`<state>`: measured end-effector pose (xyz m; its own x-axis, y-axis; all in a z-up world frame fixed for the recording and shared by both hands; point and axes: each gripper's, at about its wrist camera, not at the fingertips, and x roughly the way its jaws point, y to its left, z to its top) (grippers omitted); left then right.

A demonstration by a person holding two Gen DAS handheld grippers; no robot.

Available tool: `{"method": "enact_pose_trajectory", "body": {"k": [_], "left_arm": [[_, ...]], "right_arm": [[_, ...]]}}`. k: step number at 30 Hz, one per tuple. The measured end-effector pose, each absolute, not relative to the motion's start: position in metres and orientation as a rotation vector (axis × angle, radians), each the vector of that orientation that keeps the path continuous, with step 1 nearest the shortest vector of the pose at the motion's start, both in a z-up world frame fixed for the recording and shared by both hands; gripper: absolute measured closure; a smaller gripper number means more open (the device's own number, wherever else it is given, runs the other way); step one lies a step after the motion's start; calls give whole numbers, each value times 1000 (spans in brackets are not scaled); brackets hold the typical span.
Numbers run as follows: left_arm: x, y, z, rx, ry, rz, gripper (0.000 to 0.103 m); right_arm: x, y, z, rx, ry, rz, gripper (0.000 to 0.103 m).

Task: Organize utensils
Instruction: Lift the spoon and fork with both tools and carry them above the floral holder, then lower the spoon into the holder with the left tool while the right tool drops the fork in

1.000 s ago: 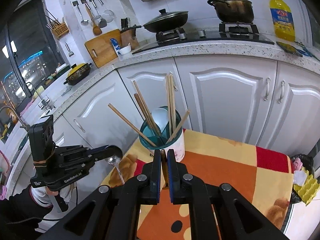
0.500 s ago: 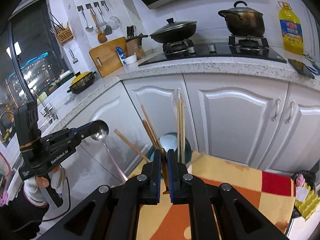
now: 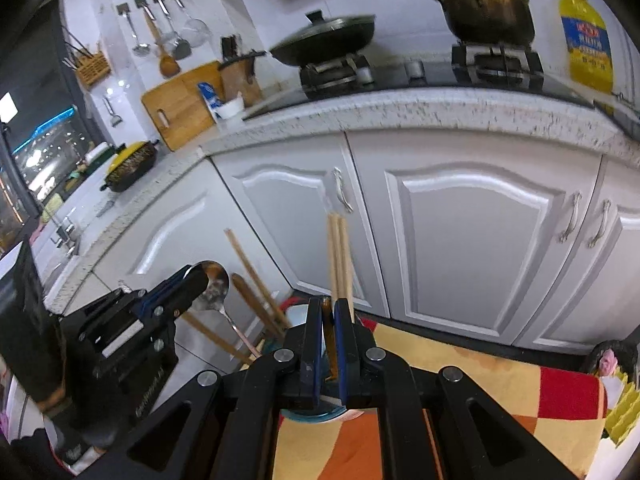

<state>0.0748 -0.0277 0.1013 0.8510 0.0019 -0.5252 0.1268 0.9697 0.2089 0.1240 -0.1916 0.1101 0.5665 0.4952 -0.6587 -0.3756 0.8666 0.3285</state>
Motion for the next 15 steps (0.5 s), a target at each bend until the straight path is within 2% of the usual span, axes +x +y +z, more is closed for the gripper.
{"method": "enact_pose_trajectory", "body": {"k": [8,15], "left_arm": [[80,-36,74,246,614,-90,101],[81,-32,73,190,641,-107,101]], "right_arm": [[138,-185,69,154,902,511,97],[146,-189,62,190,941,512,97]]}}
